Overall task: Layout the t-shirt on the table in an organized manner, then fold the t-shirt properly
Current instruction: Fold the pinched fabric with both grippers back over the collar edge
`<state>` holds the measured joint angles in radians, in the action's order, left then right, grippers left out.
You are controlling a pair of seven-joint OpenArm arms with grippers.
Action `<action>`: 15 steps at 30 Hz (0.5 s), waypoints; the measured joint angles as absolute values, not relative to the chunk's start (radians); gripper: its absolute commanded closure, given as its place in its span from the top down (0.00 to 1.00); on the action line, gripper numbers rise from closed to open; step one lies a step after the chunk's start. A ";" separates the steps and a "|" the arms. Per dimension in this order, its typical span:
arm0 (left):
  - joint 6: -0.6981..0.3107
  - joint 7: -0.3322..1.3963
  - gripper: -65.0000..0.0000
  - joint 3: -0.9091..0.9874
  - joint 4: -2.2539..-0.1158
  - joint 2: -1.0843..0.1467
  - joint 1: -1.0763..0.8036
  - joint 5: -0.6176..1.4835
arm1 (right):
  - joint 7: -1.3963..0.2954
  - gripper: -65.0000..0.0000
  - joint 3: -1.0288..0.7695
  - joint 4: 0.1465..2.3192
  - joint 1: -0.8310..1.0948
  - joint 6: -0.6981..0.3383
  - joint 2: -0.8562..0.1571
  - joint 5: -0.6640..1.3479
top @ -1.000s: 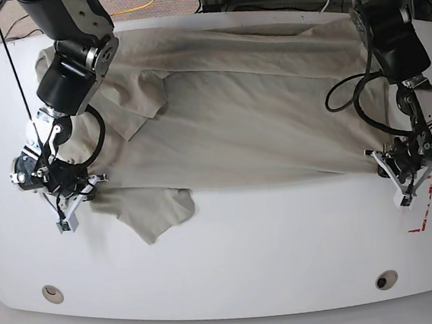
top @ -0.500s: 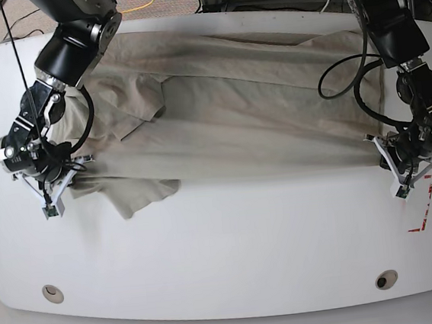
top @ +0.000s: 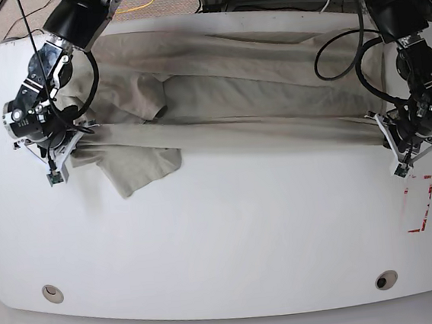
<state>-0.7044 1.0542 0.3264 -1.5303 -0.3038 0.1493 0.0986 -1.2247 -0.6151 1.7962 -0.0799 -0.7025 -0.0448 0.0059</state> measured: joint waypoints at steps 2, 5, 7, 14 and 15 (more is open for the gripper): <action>-0.704 1.055 0.02 0.326 -1.538 -0.303 0.133 0.097 | -1.225 0.01 -0.616 1.804 -0.062 -0.702 -0.036 0.004; -0.704 1.056 0.02 0.326 -1.541 -0.302 0.109 0.094 | -1.224 0.01 -0.614 1.805 -0.035 -0.700 -0.031 0.006; -0.704 1.058 0.02 0.326 -1.541 -0.302 0.096 0.093 | -1.225 0.01 -0.616 1.805 -0.019 -0.700 -0.030 0.004; -0.704 1.055 0.02 0.326 -1.567 -0.303 0.047 0.088 | -1.224 0.01 -0.615 1.805 0.015 -0.700 -0.030 0.005; -0.704 1.055 0.02 0.326 -1.571 -0.303 0.041 0.088 | -1.224 0.01 -0.616 1.805 0.018 -0.700 -0.030 0.004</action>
<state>-0.7044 1.0550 0.3260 -1.5707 -0.3027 0.0406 0.0875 -1.2240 -0.6155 1.8046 0.0177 -0.6998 -0.0303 0.0044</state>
